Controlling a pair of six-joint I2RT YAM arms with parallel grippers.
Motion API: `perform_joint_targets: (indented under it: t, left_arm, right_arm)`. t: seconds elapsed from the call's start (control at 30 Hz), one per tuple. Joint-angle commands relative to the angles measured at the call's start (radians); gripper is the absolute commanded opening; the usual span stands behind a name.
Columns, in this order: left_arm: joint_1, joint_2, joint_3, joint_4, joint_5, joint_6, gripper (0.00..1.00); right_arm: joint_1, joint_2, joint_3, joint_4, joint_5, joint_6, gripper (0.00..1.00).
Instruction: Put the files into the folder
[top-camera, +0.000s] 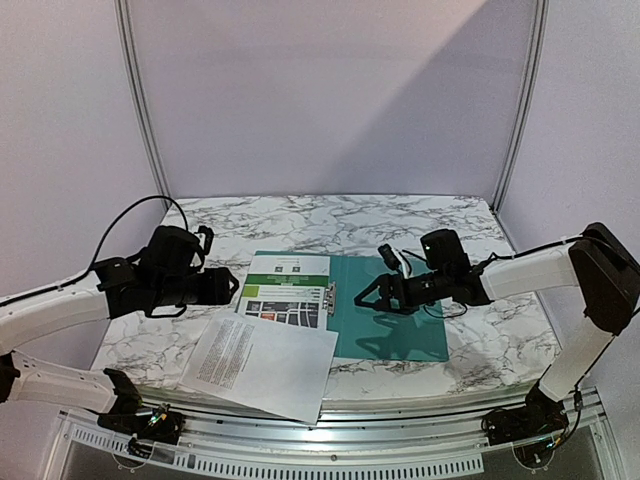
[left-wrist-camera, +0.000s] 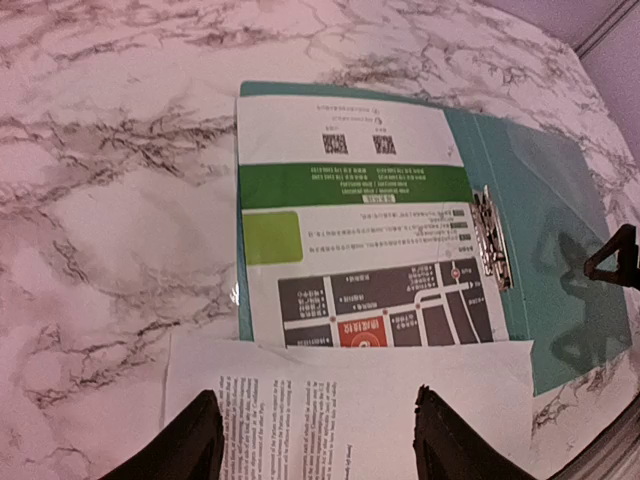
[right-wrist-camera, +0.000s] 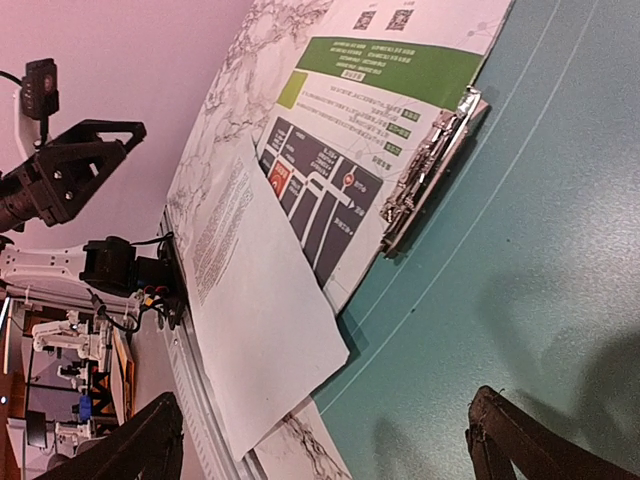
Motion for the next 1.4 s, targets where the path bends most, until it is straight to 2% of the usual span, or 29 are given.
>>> perform_joint_targets:
  t: [0.0, 0.27, 0.5, 0.8, 1.37]
  left_arm:
    - [-0.073, -0.006, -0.049, -0.084, 0.031, -0.074, 0.64]
    - [-0.145, -0.024, -0.121, -0.116, 0.059, -0.13, 0.62]
    - [-0.166, -0.023, -0.175, -0.076, 0.106, -0.156, 0.46]
    - [-0.175, 0.055, -0.222, 0.007, 0.126, -0.172, 0.45]
    - [-0.182, 0.128, -0.246, 0.036, 0.121, -0.166, 0.43]
  right_arm:
    - [0.028, 0.037, 0.027, 0.032, -0.062, 0.0, 0.99]
    - [0.074, 0.053, 0.04, 0.039, -0.071, -0.015, 0.99]
    - [0.106, 0.095, 0.067, 0.041, -0.067, -0.011, 0.97]
    - [0.139, 0.177, 0.091, 0.095, -0.074, 0.031, 0.93]
    - [0.188, 0.295, 0.14, 0.16, -0.122, 0.09, 0.88]
